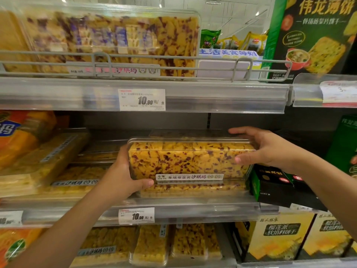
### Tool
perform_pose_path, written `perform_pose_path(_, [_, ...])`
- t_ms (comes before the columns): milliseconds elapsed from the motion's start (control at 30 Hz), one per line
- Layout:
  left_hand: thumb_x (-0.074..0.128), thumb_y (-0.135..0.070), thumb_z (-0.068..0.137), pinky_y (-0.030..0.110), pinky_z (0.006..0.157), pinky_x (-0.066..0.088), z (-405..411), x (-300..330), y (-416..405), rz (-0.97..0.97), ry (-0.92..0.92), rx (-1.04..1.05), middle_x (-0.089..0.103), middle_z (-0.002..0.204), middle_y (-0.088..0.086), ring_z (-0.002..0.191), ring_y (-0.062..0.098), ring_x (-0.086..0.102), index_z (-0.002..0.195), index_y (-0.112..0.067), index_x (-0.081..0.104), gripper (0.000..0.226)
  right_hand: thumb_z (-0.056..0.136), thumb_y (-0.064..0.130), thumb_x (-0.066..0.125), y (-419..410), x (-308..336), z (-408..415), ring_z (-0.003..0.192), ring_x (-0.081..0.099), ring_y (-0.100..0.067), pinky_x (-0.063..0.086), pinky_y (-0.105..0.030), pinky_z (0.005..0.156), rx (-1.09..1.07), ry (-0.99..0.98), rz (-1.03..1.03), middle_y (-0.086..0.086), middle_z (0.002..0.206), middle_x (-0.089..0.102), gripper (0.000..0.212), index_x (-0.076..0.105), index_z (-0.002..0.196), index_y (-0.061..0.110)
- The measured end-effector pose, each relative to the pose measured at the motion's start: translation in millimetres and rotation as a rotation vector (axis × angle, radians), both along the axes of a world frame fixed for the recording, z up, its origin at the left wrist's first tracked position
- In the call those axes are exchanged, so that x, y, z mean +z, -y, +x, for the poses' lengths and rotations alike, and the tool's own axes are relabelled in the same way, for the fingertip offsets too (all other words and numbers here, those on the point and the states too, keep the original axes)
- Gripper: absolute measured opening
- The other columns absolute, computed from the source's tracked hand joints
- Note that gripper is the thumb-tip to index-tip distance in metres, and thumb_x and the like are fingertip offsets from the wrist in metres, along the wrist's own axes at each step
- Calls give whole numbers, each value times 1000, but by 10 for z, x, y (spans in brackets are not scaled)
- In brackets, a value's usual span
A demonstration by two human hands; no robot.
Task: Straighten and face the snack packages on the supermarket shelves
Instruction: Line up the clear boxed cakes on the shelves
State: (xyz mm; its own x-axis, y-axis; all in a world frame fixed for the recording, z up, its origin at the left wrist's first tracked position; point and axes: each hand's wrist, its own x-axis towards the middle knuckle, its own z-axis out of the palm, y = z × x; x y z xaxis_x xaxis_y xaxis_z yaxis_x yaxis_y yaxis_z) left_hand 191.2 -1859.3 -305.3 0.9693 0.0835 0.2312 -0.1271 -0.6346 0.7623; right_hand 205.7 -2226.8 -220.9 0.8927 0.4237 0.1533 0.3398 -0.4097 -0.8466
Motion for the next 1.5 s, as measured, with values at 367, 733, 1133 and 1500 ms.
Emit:
perform_pose_path(367, [92,-28,59,36,88,52,-81,35,41,-32,38,-14,54,117,-14,117,19,55,131,-53,13,110,52,41,85,1,19,-5,100,68,-11,57,-24,76,9,7,-40,12,107,71,79,51,124,43])
perform_pose_path(733, [71,-39,80,22,88,50,-664,-3,-294,-291,397,28,64,108,-23,106,0,60,114,-51,55,39,55,96,45,-888,396,-319,113,39,19,38,-12,84,100,605,-616,46,126,33,70,23,118,79])
perform_pose_path(1133, [60,-26,94,33,63,52,-1216,-47,-1711,-724,-18,78,72,77,12,67,21,66,77,-14,75,25,85,65,44,-3312,181,-466,121,34,15,29,-5,96,291,734,-567,30,137,40,56,42,137,43])
perform_pose_path(1500, [66,-69,54,35,58,53,-1109,50,-2183,-1051,-406,-22,75,96,15,75,28,70,109,-16,64,76,91,49,54,-4262,-383,-673,138,29,0,23,-16,110,134,654,-650,15,152,35,60,35,145,35])
